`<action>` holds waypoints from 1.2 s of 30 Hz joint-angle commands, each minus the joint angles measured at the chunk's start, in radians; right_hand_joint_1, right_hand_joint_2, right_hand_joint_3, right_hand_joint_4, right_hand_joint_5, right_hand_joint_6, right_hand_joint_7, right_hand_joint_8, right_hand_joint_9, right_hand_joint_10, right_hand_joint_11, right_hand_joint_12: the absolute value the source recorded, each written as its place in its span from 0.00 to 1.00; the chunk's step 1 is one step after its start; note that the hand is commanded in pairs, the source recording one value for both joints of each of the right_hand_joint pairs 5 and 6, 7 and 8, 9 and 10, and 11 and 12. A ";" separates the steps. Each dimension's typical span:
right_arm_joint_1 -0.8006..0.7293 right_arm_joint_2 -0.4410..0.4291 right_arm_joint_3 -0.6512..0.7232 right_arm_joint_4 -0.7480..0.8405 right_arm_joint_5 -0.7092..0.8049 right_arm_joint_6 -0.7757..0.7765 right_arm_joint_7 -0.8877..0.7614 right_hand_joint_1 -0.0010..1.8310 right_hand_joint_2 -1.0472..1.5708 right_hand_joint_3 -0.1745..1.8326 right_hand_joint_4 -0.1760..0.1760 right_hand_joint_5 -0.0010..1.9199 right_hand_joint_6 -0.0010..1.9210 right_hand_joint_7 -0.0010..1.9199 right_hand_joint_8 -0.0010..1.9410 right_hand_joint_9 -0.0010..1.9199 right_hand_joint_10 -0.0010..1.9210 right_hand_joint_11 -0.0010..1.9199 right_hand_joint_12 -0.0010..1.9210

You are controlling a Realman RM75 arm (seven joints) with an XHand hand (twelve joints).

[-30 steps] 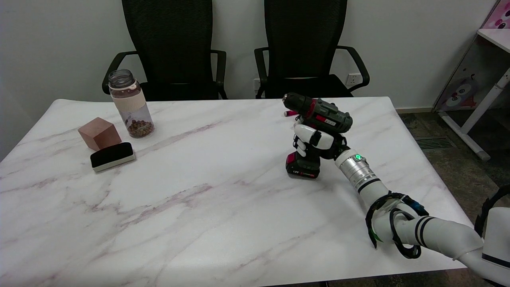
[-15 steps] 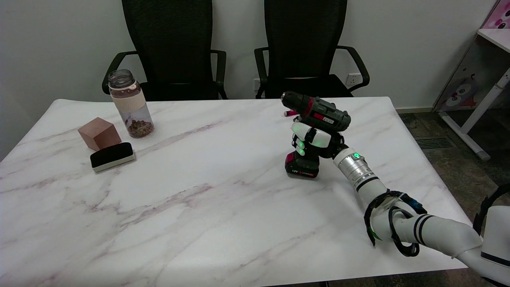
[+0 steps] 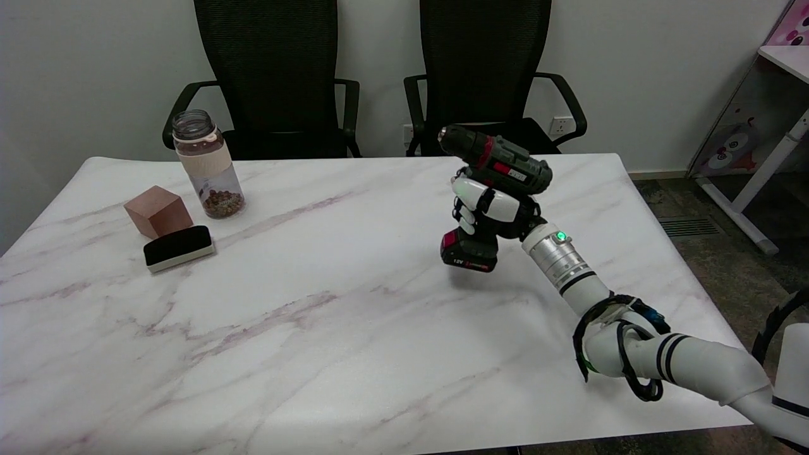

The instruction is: Pick up the power screwdriver.

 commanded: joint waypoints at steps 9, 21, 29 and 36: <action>0.039 0.089 0.040 -0.308 -0.002 0.012 -0.066 0.57 0.81 0.50 1.00 1.00 1.00 1.00 0.99 1.00 1.00 1.00 1.00; 0.137 0.148 0.040 -0.440 -0.016 -0.088 -0.164 0.57 0.82 0.50 1.00 1.00 1.00 1.00 0.99 1.00 1.00 1.00 1.00; 0.152 0.150 0.038 -0.484 -0.009 -0.127 -0.185 0.57 0.84 0.51 1.00 1.00 1.00 1.00 0.99 1.00 1.00 1.00 1.00; 0.143 0.150 0.041 -0.518 -0.006 -0.127 -0.191 0.56 0.85 0.51 1.00 1.00 1.00 1.00 0.99 1.00 1.00 1.00 1.00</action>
